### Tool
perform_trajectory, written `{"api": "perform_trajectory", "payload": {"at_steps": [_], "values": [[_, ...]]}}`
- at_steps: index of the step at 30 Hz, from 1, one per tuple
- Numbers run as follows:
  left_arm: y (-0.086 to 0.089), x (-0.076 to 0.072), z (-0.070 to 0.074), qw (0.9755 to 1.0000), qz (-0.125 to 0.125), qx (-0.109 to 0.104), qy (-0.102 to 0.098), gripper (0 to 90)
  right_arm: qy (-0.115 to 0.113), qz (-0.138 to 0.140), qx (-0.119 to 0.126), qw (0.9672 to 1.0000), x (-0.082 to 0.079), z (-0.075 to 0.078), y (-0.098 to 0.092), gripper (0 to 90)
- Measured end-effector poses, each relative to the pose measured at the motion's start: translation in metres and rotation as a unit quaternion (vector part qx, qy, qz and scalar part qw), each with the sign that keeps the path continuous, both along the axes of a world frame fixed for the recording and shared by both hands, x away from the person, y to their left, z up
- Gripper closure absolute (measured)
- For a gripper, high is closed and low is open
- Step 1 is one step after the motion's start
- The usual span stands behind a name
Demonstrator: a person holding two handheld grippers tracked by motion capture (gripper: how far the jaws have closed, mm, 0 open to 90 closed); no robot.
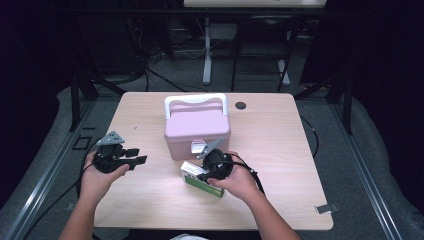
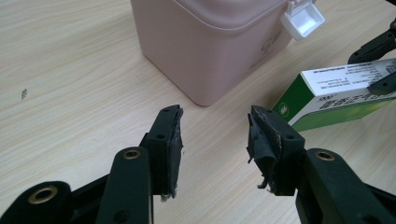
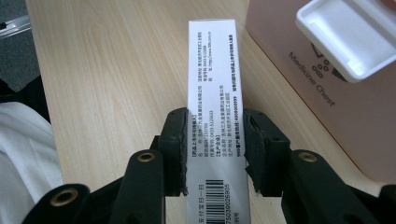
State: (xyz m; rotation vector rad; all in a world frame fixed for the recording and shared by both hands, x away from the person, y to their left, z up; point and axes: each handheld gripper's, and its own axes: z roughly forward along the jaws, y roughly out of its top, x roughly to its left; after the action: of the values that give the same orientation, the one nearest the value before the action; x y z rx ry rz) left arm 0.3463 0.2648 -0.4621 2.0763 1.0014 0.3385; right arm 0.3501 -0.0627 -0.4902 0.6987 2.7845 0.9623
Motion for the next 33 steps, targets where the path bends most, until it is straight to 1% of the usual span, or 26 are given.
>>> {"api": "perform_trajectory", "payload": {"at_steps": [7,10,11,13,14,16,17,18,19,21,23,25,26,28,29,31,33], "values": [[0.001,0.000,0.000,1.0000,0.001,0.001,-0.001,54.2,-0.001,-0.008,-0.006,0.9999,0.002,0.001,-0.008,61.9],[0.001,0.001,-0.001,1.0000,0.004,-0.001,0.000,54.2,0.001,-0.015,-0.011,0.9998,0.004,0.002,-0.016,61.9],[0.001,0.001,-0.001,1.0000,0.004,-0.001,-0.001,54.2,0.001,-0.026,-0.013,0.9996,0.005,0.003,-0.022,61.9],[0.001,0.002,-0.001,1.0000,0.004,-0.001,-0.001,54.2,0.000,-0.029,-0.015,0.9995,0.005,0.003,-0.025,61.9],[0.001,0.002,-0.001,1.0000,0.004,-0.001,-0.001,54.2,0.000,-0.039,-0.013,0.9991,0.006,0.005,-0.033,61.9],[0.001,0.002,-0.001,1.0000,0.004,-0.001,-0.001,54.2,0.001,-0.044,-0.012,0.9990,0.007,0.005,-0.036,61.9],[0.001,0.003,0.000,1.0000,0.002,-0.001,0.000,54.2,0.001,-0.055,-0.007,0.9985,0.008,0.007,-0.045,61.9],[0.001,0.003,0.000,1.0000,0.002,-0.001,0.000,54.2,0.001,-0.055,-0.007,0.9985,0.008,0.007,-0.045,61.9],[0.001,0.004,0.000,1.0000,0.002,-0.002,0.000,54.2,0.000,-0.067,-0.005,0.9977,0.009,0.009,-0.053,61.9],[0.001,0.004,-0.001,1.0000,0.000,-0.001,0.000,54.2,-0.001,-0.071,-0.004,0.9974,0.009,0.009,-0.056,61.9],[0.001,0.005,-0.001,1.0000,0.001,-0.001,0.001,54.2,-0.004,-0.089,-0.006,0.9960,0.010,0.011,-0.067,62.0],[0.001,0.006,-0.001,1.0000,0.001,-0.002,0.000,54.2,-0.005,-0.092,-0.007,0.9957,0.011,0.011,-0.070,61.9],[0.001,0.006,-0.001,1.0000,-0.001,-0.001,0.000,54.2,-0.004,-0.103,-0.008,0.9947,0.011,0.012,-0.079,62.0],[0.001,0.006,-0.001,1.0000,-0.001,-0.002,0.001,54.2,-0.004,-0.106,-0.008,0.9943,0.011,0.013,-0.082,61.9],[0.001,0.007,-0.001,1.0000,0.001,-0.003,0.000,54.2,-0.004,-0.118,-0.005,0.9930,0.012,0.015,-0.092,62.0],[0.001,0.007,-0.001,1.0000,0.001,-0.003,0.001,54.2,-0.006,-0.123,-0.006,0.9924,0.012,0.015,-0.095,62.0],[0.002,0.007,-0.001,1.0000,0.001,-0.003,0.001,54.2,-0.013,-0.138,-0.009,0.9903,0.013,0.017,-0.105,62.0]]}}
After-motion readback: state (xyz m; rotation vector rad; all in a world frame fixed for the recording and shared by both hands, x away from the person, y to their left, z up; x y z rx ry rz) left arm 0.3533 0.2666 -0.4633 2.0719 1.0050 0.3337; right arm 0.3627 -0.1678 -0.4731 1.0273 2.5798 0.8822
